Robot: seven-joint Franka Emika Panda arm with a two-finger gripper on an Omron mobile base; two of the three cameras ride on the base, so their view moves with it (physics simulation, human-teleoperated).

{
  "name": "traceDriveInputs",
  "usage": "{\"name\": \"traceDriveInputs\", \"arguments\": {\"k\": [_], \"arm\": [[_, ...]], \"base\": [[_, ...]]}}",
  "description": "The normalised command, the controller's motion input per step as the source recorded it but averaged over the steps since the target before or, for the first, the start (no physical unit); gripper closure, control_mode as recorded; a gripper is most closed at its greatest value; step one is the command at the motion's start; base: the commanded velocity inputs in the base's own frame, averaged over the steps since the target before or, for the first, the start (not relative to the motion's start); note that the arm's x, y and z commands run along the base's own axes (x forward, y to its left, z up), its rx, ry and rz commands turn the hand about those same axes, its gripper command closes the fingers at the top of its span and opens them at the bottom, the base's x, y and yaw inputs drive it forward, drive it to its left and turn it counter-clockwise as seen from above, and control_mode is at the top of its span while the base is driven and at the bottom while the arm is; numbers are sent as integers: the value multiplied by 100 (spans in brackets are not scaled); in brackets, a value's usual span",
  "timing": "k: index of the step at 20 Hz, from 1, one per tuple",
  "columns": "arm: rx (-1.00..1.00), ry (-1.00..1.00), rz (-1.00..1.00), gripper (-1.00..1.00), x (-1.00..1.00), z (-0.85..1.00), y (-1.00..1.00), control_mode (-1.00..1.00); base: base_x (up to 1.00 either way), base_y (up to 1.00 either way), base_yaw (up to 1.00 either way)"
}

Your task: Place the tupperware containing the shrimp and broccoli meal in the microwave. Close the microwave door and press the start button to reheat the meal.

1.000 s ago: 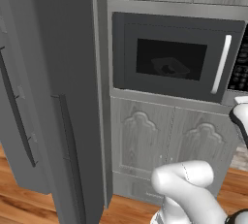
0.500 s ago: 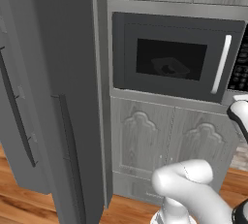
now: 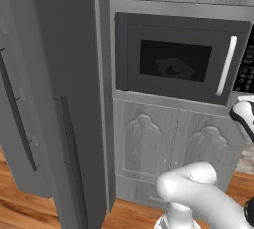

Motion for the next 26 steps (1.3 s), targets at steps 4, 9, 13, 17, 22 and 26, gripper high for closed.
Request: {"name": "traceDriveInputs", "arguments": {"k": [4, 9, 13, 17, 22, 26], "arm": [[0, 1, -2, 100, 21, -8, -12, -100], [0, 1, -2, 100, 24, -5, -13, -100], [0, 3, -2, 100, 31, -1, -13, -100], [0, 5, -4, 100, 43, 0, -11, -100], [0, 13, -8, 100, 58, 0, -15, -100], [0, 23, -15, 100, 67, 0, -24, -100]], "base": [[0, 0, 0], [0, 0, 0], [0, 0, 0], [0, 0, 0], [0, 0, 0], [0, 0, 0]]}}
